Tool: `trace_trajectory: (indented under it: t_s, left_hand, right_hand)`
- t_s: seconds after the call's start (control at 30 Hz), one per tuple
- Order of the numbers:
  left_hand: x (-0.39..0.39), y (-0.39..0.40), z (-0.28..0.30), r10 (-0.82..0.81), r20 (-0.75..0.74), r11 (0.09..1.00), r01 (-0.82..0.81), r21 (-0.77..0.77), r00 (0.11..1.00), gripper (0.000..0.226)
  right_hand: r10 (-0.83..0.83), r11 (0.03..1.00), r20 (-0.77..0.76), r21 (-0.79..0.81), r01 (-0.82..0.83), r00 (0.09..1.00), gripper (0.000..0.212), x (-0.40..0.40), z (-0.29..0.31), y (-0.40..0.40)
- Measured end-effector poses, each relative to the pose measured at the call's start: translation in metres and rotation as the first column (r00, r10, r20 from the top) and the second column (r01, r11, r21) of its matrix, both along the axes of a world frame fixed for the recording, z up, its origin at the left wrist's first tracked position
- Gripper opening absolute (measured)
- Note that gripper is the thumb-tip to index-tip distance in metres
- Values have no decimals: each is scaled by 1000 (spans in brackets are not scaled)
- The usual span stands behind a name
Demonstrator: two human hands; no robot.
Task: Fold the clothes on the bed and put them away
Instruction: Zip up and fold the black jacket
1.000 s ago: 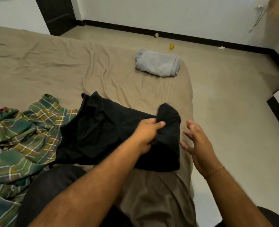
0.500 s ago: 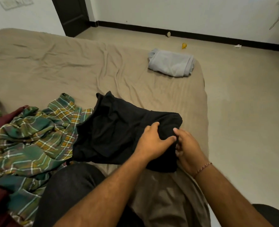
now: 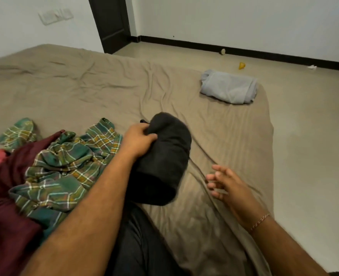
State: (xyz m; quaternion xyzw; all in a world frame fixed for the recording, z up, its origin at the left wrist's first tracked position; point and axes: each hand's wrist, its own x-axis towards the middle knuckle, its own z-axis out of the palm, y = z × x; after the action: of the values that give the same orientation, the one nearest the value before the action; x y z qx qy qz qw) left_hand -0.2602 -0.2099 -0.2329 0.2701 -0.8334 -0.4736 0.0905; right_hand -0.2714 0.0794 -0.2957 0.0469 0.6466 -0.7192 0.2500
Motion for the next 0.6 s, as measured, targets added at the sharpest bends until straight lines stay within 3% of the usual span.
trace_trajectory:
  t_s: [0.03,0.1,0.13,0.2,0.23,0.3,0.37,0.43,0.5,0.57,0.6]
  left_hand:
    - [8,-16,-3,150,21,977,-145,-154,988,24]
    - [24,-21,-4,372,-125,902,-390,-186,920,30]
    - [27,-16,-3,380,-230,888,-423,-179,896,27]
    - [29,3,-3,231,-295,927,-302,-221,927,22]
    - [29,10,-8,145,-256,947,-209,-244,956,21]
    - [28,13,-27,72,-27,977,-76,-197,997,39]
    - [29,4,-39,103,201,992,-86,-91,974,67]
    - [30,-4,-41,153,241,975,-187,121,958,73]
    - [25,-4,-40,151,200,934,-206,291,968,75]
    - [21,0,-41,124,153,917,-173,360,980,79]
    - [21,5,-39,128,102,886,-160,435,987,70]
  right_hand:
    - [10,1000,30,-2,-10,1000,24,2,-3,-7]
    - [26,999,84,-21,-24,996,29,6,-12,-28]
    - [34,999,99,-21,-32,994,32,5,-16,-43]
    - [21,1000,139,-18,-19,990,37,3,-20,-74]
    - [12,999,166,-40,-5,986,37,1,-17,-91]
    - [-23,992,227,-115,50,974,31,-3,-11,-120]
    - [-53,980,295,-166,106,954,29,-5,-5,-140]
    - [-27,981,320,-175,87,947,29,-1,-1,-154]
    - [40,989,200,-146,-10,979,32,3,3,-163]
    - [132,990,-62,-48,-135,989,42,6,13,-167]
    - [182,983,-203,17,-183,962,47,6,19,-165]
